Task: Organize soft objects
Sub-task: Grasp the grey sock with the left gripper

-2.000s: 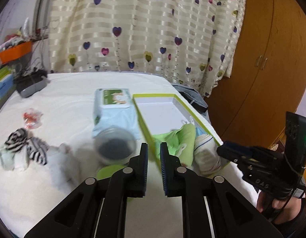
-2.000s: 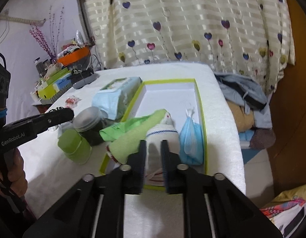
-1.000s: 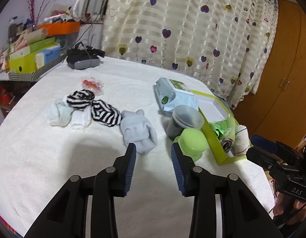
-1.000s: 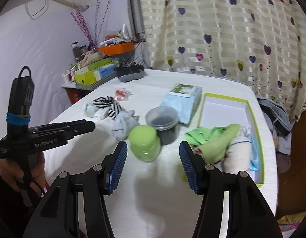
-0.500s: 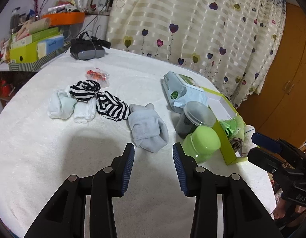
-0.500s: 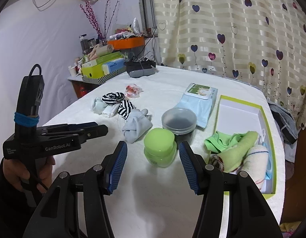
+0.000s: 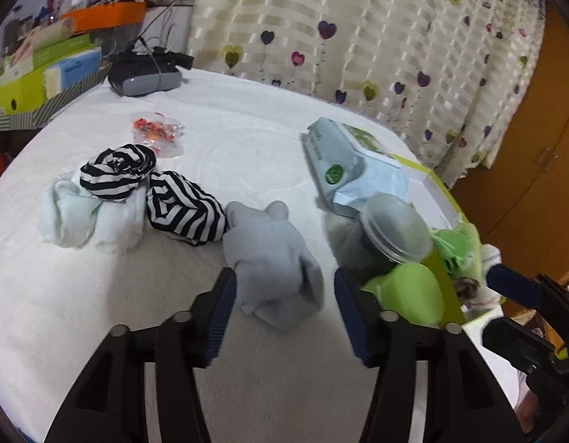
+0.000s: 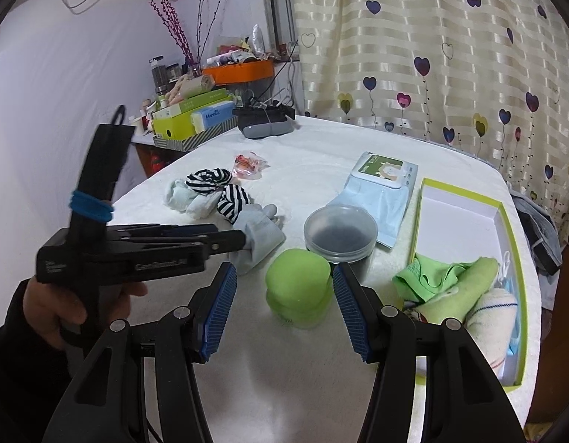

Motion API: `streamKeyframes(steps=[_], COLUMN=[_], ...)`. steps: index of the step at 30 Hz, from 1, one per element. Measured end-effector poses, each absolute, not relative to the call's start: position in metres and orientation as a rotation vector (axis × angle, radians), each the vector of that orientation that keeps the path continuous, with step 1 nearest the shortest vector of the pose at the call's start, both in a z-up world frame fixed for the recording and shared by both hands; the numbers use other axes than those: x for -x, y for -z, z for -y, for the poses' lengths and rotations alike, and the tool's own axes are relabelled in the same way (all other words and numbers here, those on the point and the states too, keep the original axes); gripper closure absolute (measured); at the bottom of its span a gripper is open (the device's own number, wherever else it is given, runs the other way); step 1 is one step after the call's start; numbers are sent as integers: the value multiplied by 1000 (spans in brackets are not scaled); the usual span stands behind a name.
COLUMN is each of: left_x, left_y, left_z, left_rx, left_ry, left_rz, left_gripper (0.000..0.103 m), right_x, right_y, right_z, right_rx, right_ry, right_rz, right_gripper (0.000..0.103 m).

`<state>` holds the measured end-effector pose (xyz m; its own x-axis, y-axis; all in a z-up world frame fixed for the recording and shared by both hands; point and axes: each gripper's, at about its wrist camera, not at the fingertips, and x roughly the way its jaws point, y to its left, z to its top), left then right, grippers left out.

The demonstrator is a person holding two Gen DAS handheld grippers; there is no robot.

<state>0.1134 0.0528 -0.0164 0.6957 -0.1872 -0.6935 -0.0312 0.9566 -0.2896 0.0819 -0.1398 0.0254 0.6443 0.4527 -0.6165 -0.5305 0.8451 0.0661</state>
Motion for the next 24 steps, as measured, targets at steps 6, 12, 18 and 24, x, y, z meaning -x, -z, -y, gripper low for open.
streamKeyframes(steps=[6,12,18,24], left_x=[-129,-133,-121,-94], left_y=[26,26,23,15], left_z=[-50,-48,-57,-69], left_rx=[291,274,289,311], left_ry=[87,62,75,88], left_rz=[-830,-813,-785,-745], left_gripper=[48,56,82,84], right_x=[-90,-94,-95,-95], right_y=[-25,-25,-27,-33], right_z=[143,143,141,135], right_rx=[116,116,115,120], right_ry=[-558,-559,-558,-560], right_rz=[-666,-667,-663,-649], right_gripper=[47,47,47,47])
